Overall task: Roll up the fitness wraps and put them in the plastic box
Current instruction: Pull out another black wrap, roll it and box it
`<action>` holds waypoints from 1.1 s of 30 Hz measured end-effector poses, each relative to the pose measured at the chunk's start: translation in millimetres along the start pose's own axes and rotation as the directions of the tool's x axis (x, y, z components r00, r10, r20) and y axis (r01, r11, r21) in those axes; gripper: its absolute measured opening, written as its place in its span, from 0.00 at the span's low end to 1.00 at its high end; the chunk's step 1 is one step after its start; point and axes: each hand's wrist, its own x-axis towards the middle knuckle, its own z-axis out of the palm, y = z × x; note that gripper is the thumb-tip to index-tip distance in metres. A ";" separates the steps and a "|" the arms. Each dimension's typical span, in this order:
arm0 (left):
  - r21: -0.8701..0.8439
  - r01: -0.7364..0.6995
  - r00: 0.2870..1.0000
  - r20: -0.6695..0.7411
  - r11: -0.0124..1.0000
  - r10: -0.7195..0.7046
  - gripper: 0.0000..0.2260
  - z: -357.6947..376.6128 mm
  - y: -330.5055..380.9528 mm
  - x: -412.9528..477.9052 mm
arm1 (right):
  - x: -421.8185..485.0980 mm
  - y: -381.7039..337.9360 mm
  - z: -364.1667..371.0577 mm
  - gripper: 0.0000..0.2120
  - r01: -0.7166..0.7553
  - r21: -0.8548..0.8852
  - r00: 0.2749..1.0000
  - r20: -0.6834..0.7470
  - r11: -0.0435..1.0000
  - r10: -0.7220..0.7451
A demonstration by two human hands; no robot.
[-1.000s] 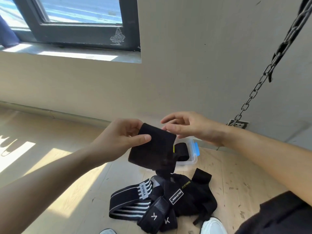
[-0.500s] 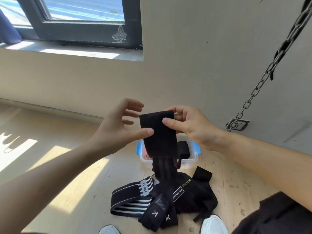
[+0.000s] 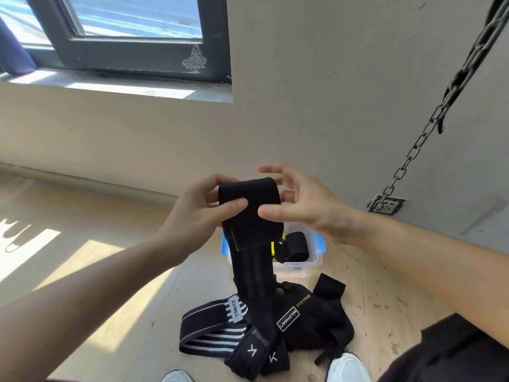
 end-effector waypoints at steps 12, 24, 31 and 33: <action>-0.138 0.334 0.941 -0.005 0.932 -0.338 0.20 5.0 9.4 5.4 | 0.2 -3.6 0.1 0.15 0.155 -0.143 0.981 -0.095 0.977 -0.170; 0.370 -0.345 0.938 0.163 0.862 0.306 0.48 0.8 -7.3 -1.1 | 8.4 -9.9 -7.7 0.06 -0.062 0.375 0.961 -0.229 0.925 0.157; 0.658 -0.563 0.769 0.193 0.501 0.610 0.20 -6.9 -10.2 12.4 | 7.3 -12.0 -8.1 0.06 -0.099 0.389 0.960 -0.206 0.916 0.191; 0.679 -0.590 0.737 0.233 0.436 0.635 0.17 -8.0 -8.4 14.8 | 6.5 -11.6 -8.2 0.07 -0.107 0.378 0.961 -0.196 0.919 0.193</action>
